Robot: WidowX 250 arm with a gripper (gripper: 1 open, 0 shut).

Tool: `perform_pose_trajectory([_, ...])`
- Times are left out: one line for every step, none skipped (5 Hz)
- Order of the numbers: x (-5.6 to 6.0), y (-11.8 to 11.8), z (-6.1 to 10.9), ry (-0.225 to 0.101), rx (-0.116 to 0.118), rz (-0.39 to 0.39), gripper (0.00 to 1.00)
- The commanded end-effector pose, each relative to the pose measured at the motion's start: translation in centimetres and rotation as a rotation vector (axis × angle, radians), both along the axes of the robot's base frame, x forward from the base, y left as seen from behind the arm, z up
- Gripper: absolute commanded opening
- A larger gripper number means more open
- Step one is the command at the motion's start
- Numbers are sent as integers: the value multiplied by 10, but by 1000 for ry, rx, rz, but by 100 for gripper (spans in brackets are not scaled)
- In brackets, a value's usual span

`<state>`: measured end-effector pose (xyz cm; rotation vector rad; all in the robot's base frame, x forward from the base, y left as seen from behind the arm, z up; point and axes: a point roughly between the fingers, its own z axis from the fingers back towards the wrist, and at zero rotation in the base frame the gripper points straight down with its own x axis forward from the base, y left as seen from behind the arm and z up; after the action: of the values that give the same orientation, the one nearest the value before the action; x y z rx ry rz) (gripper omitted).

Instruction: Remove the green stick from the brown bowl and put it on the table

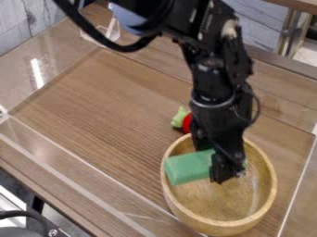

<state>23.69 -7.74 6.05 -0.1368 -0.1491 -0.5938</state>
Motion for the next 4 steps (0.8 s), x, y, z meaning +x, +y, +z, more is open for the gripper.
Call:
perform_pose_trajectory([13,-1,14,-64,-15,1,0])
perform_pose_trajectory([15,0,13,-64,-17,3,0])
perform_pose_trajectory([12,-7,9,-67,-13,24,0])
perform_pose_trajectory([9,-14,4,-68,-11,43,0])
